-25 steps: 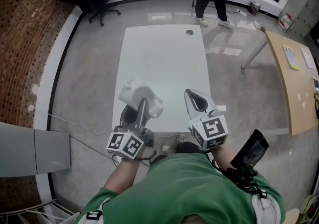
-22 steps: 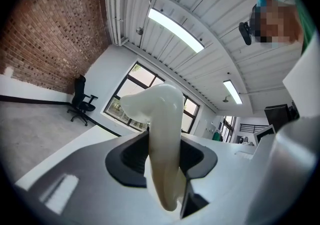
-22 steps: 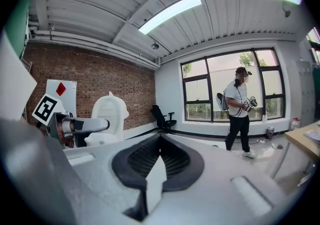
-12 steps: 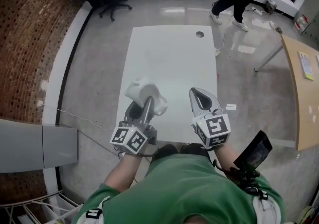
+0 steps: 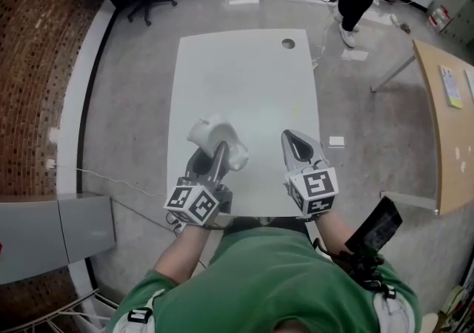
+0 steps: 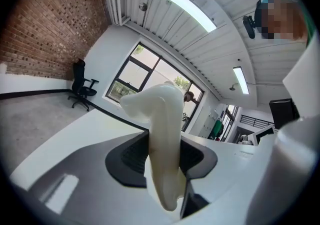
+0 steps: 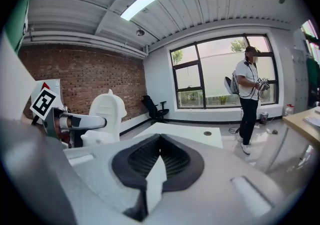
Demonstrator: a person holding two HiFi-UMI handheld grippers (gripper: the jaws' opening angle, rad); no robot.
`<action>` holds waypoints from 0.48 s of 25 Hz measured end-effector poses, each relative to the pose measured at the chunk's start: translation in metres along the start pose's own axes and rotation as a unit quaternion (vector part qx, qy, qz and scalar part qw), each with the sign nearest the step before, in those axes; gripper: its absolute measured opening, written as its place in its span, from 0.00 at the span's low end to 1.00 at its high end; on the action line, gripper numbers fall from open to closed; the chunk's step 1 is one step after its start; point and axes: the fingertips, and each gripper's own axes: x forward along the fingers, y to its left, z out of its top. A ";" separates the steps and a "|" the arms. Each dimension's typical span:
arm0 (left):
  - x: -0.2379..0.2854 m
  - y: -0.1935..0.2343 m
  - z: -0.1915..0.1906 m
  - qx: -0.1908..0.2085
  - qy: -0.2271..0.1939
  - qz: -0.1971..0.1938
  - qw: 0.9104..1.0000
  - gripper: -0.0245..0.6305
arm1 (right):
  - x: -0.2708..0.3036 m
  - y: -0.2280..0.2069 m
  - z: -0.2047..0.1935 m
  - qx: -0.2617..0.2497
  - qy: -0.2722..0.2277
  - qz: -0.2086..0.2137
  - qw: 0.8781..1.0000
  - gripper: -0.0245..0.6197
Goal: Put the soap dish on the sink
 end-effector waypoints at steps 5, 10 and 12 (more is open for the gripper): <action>0.029 0.024 -0.017 -0.013 0.036 -0.008 0.999 0.27 | 0.022 -0.005 -0.011 0.007 0.028 -0.014 0.999 0.04; 0.058 0.045 -0.051 -0.034 0.075 -0.006 0.997 0.27 | 0.043 -0.015 -0.034 0.016 0.056 -0.015 0.998 0.04; 0.074 0.054 -0.066 -0.044 0.092 -0.004 0.995 0.27 | 0.055 -0.024 -0.045 0.020 0.068 -0.015 0.997 0.04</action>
